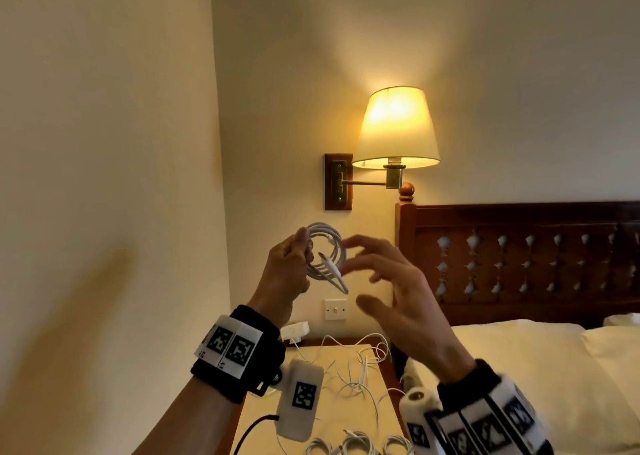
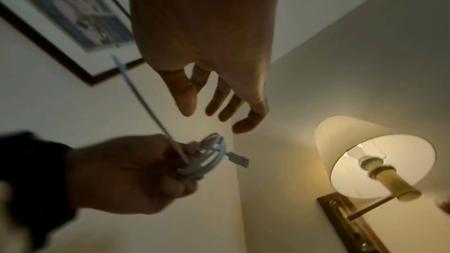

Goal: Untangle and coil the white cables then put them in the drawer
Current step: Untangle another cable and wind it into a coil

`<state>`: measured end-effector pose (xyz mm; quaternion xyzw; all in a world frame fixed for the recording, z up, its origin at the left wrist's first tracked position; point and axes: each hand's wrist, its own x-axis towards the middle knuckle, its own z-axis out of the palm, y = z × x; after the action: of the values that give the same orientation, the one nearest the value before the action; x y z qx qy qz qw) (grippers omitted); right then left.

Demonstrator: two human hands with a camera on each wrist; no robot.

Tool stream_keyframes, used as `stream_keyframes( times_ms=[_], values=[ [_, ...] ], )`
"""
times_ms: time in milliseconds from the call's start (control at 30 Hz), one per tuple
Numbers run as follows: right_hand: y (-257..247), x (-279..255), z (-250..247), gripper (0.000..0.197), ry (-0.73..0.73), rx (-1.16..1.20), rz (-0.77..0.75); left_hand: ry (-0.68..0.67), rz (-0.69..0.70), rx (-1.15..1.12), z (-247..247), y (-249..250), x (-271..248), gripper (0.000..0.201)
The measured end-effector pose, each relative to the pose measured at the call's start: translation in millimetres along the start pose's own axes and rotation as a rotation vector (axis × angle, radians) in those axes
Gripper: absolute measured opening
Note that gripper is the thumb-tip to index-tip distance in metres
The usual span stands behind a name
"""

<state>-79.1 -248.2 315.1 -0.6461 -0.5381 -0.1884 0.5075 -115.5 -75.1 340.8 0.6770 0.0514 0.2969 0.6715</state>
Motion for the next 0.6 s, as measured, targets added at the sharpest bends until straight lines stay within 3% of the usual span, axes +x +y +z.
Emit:
stream_keyframes(
  times_ms=[100,167,233,300,400,467,600],
  values=[
    [-2.5,-13.6,7.0,0.027,-0.047,0.096,0.011,0.021,-0.041,-0.110,1.1,-4.4,-0.1,0.036],
    [1.3,-15.9,11.8,0.018,-0.003,0.166,0.034,0.015,-0.075,-0.184,1.9,-6.0,-0.1,0.037],
    [4.1,-15.3,14.7,0.014,0.137,0.288,0.098,-0.007,-0.101,-0.277,1.5,-7.2,-0.3,0.037],
    [9.6,-12.9,14.8,0.022,0.308,0.440,0.194,-0.021,-0.117,-0.327,1.0,-9.6,-0.5,0.036],
    [22.8,-7.0,11.7,0.025,0.482,0.619,0.431,-0.042,-0.127,-0.351,1.7,-11.4,-2.5,0.036],
    [30.7,-1.1,8.6,0.018,0.477,0.697,0.604,-0.061,-0.120,-0.368,2.6,-10.4,-4.7,0.037],
    [36.6,9.1,4.5,0.014,0.264,0.671,0.777,-0.075,-0.112,-0.388,4.5,-7.4,-6.6,0.037]
  ],
)
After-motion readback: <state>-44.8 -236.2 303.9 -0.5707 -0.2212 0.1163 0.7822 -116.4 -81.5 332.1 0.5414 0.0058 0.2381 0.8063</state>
